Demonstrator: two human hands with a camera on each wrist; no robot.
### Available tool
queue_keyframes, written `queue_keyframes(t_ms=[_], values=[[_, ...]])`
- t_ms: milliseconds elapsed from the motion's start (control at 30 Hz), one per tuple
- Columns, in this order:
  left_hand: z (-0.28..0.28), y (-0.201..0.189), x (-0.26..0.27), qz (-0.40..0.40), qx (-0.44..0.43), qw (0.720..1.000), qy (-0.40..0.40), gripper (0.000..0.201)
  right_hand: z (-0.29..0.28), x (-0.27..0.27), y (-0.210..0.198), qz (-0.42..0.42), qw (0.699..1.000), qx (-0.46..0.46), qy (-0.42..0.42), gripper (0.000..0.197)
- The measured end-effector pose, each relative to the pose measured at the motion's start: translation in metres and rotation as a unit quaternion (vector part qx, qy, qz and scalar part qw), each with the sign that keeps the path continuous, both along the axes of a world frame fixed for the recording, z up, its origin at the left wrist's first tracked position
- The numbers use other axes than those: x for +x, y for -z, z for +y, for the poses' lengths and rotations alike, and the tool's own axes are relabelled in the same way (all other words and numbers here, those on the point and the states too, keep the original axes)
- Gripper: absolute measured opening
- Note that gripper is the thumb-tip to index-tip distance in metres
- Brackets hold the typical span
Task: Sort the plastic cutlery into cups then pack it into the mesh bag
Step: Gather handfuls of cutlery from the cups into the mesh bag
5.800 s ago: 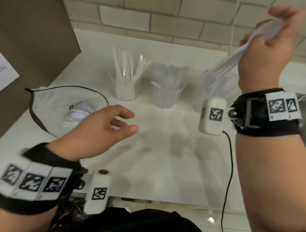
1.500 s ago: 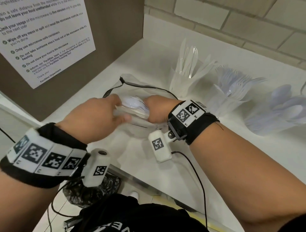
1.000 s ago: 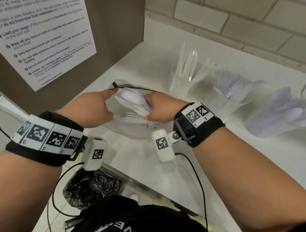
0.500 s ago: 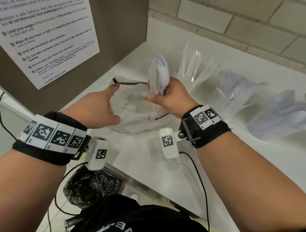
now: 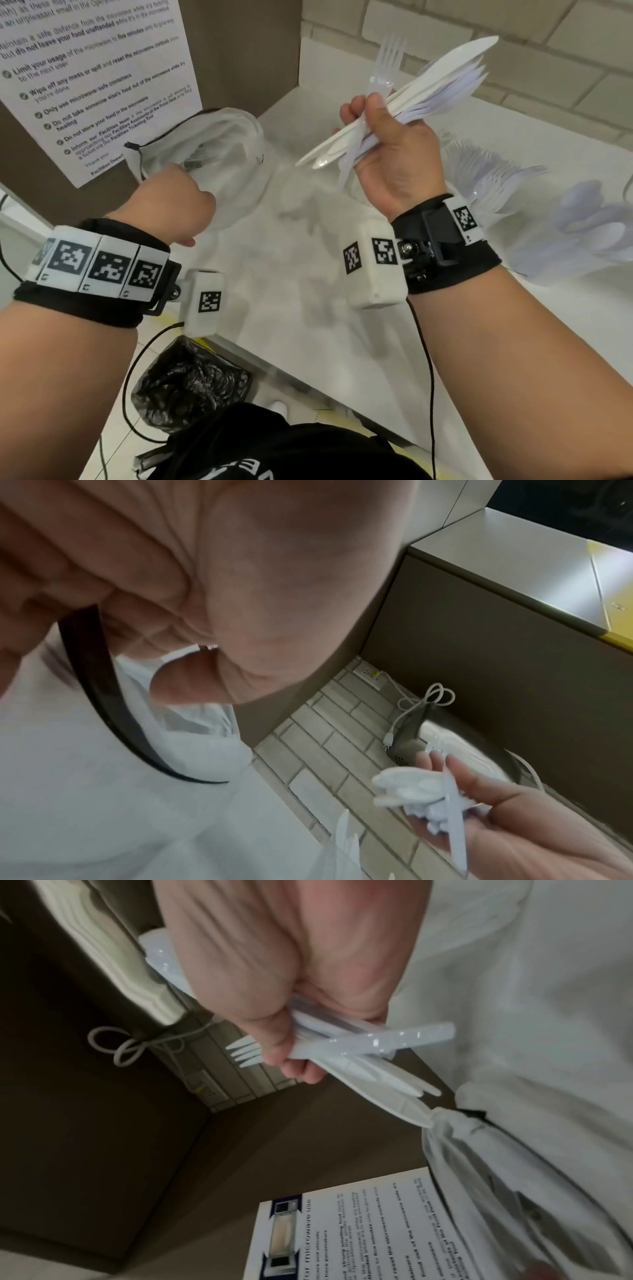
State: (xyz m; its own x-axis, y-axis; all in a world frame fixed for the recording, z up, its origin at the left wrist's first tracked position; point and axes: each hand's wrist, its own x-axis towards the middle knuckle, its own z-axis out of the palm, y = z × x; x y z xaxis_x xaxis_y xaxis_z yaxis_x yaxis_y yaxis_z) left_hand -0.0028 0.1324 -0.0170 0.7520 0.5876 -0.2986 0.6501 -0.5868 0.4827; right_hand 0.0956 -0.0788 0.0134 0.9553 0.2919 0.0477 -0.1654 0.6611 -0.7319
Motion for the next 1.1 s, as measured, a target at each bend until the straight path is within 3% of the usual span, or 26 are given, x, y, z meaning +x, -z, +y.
queue_keyframes(t_ms=[67,133,200,233,300,400,467,567,800,933,1000,1067,1100], values=[[-0.002,-0.001,-0.003,0.013,0.005,1.000,0.013,0.039,-0.002,-0.005,0.006,0.019,0.999,-0.044,-0.012,0.016],[-0.008,-0.005,-0.009,0.001,0.083,0.995,0.051,0.047,-0.006,-0.010,0.015,0.048,0.993,-0.101,-0.042,0.015],[-0.022,-0.014,-0.016,-0.116,0.155,0.977,0.085,0.044,-0.010,-0.015,0.024,0.076,0.984,-0.141,-0.075,0.010],[-0.032,-0.019,-0.018,-0.203,0.150,0.962,0.107,0.040,-0.012,-0.018,0.027,0.086,0.981,-0.152,-0.088,0.009],[-0.051,-0.024,-0.016,-0.291,0.020,0.941,0.172,0.040,-0.016,-0.024,0.030,0.090,0.974,-0.168,-0.120,0.010],[-0.075,-0.018,-0.006,-0.210,-0.282,0.906,0.236,0.049,-0.021,-0.034,0.030,0.072,0.963,-0.179,-0.188,0.010],[-0.085,-0.015,0.001,-0.187,-0.378,0.874,0.241,0.047,-0.026,-0.040,0.029,0.059,0.951,-0.178,-0.247,0.008],[-0.094,-0.017,0.011,-0.230,-0.360,0.875,0.227,0.039,-0.035,-0.047,0.028,0.057,0.938,-0.184,-0.288,0.009],[-0.120,-0.019,0.013,-0.305,-0.323,0.866,0.230,0.045,-0.048,-0.063,0.023,0.065,0.925,-0.217,-0.306,0.008],[-0.123,-0.022,0.025,-0.411,-0.380,0.795,0.235,0.064,-0.045,-0.072,0.027,0.059,0.916,-0.274,-0.287,0.022],[-0.124,-0.024,0.028,-0.429,-0.356,0.785,0.271,0.042,-0.045,-0.072,0.028,0.044,0.904,-0.310,-0.291,0.028],[-0.129,-0.024,0.028,-0.415,-0.318,0.802,0.290,0.015,-0.045,-0.069,0.027,0.039,0.901,-0.325,-0.284,0.028],[-0.131,-0.022,0.027,-0.407,-0.306,0.811,0.289,0.014,-0.046,-0.067,0.027,0.036,0.902,-0.330,-0.277,0.027]])
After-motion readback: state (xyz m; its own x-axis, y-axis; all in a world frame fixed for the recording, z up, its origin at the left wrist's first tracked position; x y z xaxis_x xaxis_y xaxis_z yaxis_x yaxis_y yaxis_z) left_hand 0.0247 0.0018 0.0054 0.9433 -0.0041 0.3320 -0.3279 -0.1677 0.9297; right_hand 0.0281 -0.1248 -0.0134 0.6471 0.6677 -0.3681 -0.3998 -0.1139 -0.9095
